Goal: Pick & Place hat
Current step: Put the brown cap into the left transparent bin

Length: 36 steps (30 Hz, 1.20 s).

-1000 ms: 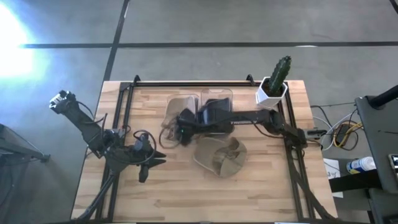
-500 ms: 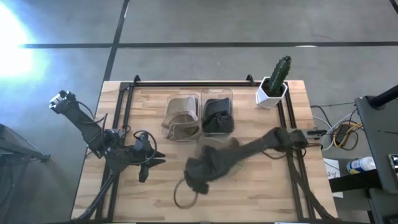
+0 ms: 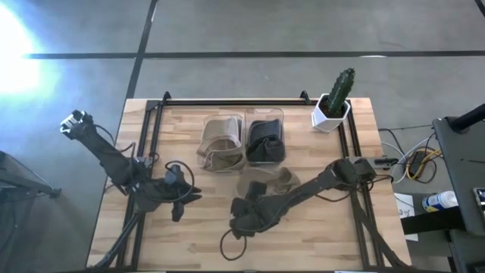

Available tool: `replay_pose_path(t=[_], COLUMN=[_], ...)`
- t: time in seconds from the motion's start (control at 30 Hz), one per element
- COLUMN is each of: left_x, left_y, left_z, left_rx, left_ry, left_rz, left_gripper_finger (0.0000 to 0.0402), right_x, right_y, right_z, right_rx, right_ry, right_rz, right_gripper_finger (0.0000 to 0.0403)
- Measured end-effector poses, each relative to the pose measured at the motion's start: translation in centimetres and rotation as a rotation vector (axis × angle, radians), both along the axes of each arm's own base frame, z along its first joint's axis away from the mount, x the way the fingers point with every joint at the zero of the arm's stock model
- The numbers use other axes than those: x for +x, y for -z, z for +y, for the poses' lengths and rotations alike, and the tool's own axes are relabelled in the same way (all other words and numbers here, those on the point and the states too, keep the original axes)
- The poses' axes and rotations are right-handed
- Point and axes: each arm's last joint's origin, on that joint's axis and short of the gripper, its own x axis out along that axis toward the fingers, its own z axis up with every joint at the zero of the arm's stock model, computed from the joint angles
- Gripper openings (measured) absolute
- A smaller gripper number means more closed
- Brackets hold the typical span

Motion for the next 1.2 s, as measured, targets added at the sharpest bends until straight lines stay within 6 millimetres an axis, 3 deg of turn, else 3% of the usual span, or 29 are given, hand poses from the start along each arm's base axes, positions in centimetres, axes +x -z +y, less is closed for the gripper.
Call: replay_pose_path(t=[0.2, 0.4, 0.67, 0.83, 1.0, 1.2], left_x=[-0.1, -0.1, 0.0, 0.0, -0.1, 0.0], left_y=[0.7, 0.7, 0.7, 0.7, 0.7, 0.7], left_z=[0.0, 0.0, 0.0, 0.0, 0.0, 0.0], left_rx=[-0.007, -0.003, -0.002, -0.002, -0.004, -0.019], left_ry=[-0.005, -0.003, -0.003, -0.003, -0.004, -0.012], left_rz=[0.02, 0.019, 0.019, 0.019, 0.018, 0.017], left_gripper_finger=[0.0092, 0.0092, 0.0092, 0.0092, 0.0092, 0.0092], right_x=[-0.5, -0.6, 0.0, 0.3, 0.7, 1.3], right_y=[2.7, 5.1, 5.1, 5.9, 4.6, 0.3], right_z=[-0.1, -2.1, -3.5, -4.3, -3.8, -2.9], right_rx=[0.058, 0.028, -0.006, 0.117, 0.192, 0.347], right_ry=[0.025, 0.151, 0.2, 0.202, 0.133, 0.035], right_rz=[0.055, 0.037, 0.0, 0.045, 0.032, -0.053], right_gripper_finger=[0.0166, 0.0166, 0.0164, 0.0113, 0.0025, 0.0014])
